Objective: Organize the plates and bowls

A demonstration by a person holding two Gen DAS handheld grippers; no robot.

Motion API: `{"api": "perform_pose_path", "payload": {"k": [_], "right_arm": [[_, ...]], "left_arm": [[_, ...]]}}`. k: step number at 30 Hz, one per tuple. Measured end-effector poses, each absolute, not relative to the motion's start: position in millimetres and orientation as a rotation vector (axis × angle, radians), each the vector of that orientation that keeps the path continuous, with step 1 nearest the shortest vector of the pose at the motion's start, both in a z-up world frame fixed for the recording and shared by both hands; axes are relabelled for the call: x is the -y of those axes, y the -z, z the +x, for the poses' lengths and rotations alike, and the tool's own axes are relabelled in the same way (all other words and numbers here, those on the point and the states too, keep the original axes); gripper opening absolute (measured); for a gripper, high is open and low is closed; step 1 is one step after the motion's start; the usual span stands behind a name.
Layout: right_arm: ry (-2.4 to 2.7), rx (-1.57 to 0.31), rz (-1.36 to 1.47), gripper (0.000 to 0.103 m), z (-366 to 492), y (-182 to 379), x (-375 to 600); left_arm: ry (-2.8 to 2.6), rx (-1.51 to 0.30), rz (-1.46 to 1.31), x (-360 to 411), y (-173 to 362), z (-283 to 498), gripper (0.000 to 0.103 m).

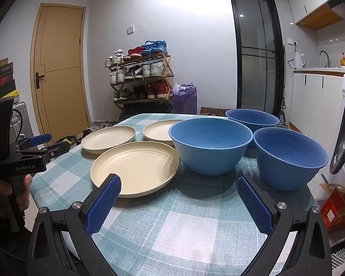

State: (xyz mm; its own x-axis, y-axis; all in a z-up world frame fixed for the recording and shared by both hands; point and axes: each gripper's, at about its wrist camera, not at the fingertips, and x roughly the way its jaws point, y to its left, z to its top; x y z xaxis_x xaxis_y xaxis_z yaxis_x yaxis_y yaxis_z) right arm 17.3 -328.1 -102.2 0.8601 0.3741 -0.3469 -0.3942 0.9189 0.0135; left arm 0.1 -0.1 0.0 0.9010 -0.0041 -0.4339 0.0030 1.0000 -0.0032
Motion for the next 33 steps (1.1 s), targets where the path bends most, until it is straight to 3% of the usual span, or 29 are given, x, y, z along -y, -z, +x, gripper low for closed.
{"api": "perform_pose_path", "payload": {"k": [33], "right_arm": [[-0.398, -0.359, -0.061, 0.103, 19.0, 103.8, 328.8]], "left_arm": [[0.004, -0.447, -0.010, 1.1, -2.0, -2.3, 0.103]]}}
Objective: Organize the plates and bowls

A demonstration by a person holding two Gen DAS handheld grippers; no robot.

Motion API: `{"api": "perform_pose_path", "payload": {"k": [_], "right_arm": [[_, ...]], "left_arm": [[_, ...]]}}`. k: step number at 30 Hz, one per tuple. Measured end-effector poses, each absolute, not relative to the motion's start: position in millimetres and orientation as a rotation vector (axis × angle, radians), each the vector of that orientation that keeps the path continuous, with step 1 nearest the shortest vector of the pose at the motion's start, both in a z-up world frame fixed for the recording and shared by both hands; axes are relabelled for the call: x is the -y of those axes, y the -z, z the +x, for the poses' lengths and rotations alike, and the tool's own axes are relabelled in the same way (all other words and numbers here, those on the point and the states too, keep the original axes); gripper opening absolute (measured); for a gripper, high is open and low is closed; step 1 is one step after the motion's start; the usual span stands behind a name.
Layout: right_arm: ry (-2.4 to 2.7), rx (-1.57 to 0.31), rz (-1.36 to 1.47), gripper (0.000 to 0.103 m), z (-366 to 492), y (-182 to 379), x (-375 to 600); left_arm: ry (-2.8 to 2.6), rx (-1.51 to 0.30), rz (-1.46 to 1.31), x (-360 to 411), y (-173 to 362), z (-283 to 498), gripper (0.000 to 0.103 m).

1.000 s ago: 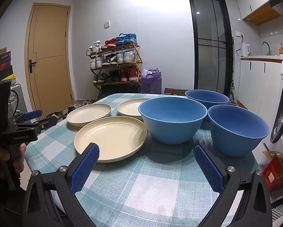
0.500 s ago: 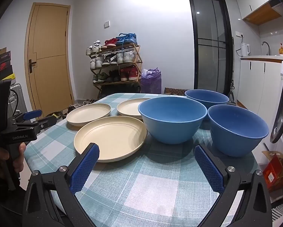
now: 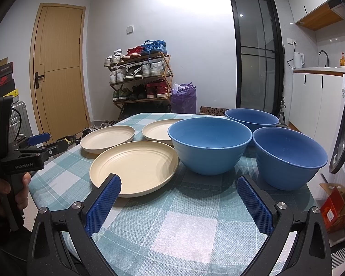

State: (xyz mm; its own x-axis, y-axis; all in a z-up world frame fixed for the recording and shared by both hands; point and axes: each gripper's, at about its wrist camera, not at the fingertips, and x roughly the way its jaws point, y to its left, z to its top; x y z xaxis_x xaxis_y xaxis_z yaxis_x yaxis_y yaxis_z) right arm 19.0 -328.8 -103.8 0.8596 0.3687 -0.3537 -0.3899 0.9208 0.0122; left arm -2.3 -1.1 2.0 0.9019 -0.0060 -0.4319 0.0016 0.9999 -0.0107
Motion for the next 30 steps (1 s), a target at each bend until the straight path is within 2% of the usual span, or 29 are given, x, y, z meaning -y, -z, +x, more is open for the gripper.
{"api": "perform_pose_path", "payload": {"k": [30], "right_arm": [[-0.384, -0.338, -0.070, 0.103, 17, 95, 333]], "left_arm": [[0.008, -0.430, -0.002, -4, -10, 0, 0.103]]}}
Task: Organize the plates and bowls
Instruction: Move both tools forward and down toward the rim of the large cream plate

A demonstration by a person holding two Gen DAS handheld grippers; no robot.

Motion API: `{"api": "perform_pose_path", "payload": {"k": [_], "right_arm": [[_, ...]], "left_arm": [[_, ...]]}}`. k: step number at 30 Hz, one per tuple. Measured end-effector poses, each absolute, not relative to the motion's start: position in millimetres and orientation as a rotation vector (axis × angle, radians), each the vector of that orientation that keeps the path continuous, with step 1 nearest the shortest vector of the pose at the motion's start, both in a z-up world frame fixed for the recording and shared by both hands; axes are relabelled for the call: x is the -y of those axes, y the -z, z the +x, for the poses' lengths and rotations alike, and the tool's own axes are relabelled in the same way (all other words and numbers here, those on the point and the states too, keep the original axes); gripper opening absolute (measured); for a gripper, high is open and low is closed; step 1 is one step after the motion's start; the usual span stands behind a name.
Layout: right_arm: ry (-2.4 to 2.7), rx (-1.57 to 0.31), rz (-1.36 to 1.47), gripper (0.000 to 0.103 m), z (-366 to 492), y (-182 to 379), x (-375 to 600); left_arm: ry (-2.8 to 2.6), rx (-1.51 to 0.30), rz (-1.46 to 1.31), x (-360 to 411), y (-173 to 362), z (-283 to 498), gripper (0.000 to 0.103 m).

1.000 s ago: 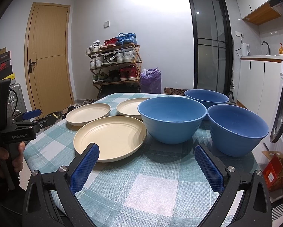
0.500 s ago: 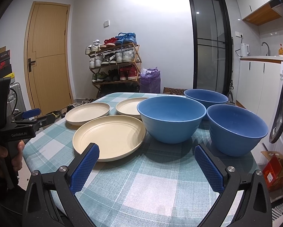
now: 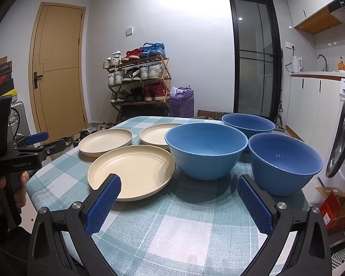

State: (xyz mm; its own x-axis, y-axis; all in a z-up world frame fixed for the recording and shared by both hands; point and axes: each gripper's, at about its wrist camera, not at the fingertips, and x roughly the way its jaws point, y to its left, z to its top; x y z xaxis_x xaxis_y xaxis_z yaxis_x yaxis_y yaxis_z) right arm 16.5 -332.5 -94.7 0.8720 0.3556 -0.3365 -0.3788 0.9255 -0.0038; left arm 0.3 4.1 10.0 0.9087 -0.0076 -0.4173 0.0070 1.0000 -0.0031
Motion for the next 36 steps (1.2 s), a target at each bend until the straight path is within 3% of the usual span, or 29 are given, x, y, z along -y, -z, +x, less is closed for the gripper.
{"api": "perform_pose_path", "payload": {"k": [36], "right_arm": [[-0.411, -0.322, -0.105, 0.103, 34, 60, 315]], "left_arm": [[-0.041, -0.387, -0.013, -34, -42, 20, 0.103]]}}
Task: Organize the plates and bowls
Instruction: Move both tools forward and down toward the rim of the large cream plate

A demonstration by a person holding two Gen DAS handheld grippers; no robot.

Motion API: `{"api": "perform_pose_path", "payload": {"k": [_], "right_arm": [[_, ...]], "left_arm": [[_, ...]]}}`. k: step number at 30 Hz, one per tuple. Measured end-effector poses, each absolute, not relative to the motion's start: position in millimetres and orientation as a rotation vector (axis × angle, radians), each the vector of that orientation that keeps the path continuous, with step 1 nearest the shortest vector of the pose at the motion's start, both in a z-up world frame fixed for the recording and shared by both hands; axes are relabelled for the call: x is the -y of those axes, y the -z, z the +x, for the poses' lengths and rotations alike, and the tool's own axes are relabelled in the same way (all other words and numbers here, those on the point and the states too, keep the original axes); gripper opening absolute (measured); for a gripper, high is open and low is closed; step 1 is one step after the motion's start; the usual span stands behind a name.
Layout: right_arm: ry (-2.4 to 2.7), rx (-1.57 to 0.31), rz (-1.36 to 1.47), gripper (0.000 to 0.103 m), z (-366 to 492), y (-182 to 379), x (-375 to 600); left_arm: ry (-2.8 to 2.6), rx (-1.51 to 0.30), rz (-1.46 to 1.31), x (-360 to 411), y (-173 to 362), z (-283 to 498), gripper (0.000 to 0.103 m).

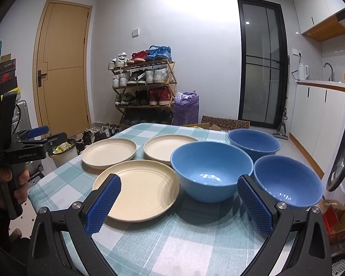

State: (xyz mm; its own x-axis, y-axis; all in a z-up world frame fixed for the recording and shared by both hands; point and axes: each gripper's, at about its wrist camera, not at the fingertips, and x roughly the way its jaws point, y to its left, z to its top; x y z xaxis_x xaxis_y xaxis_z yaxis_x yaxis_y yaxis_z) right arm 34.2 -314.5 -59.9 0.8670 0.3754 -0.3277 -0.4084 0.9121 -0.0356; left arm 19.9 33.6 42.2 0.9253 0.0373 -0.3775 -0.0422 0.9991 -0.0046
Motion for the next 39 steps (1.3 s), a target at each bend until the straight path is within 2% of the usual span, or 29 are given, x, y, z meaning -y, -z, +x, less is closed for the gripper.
{"api": "perform_pose_path", "payload": {"k": [16, 28, 39], "right_arm": [[-0.420, -0.344, -0.139, 0.103, 58, 25, 305], [-0.362, -0.297, -0.215, 0.103, 78, -16, 299], [-0.367, -0.331, -0.227, 0.103, 112, -45, 297]], "left_arm": [[-0.052, -0.361, -0.013, -47, -62, 38, 0.103], [-0.032, -0.352, 0.002, -42, -80, 70, 0.103], [-0.005, -0.361, -0.005, -38, -91, 104, 0.103]]}}
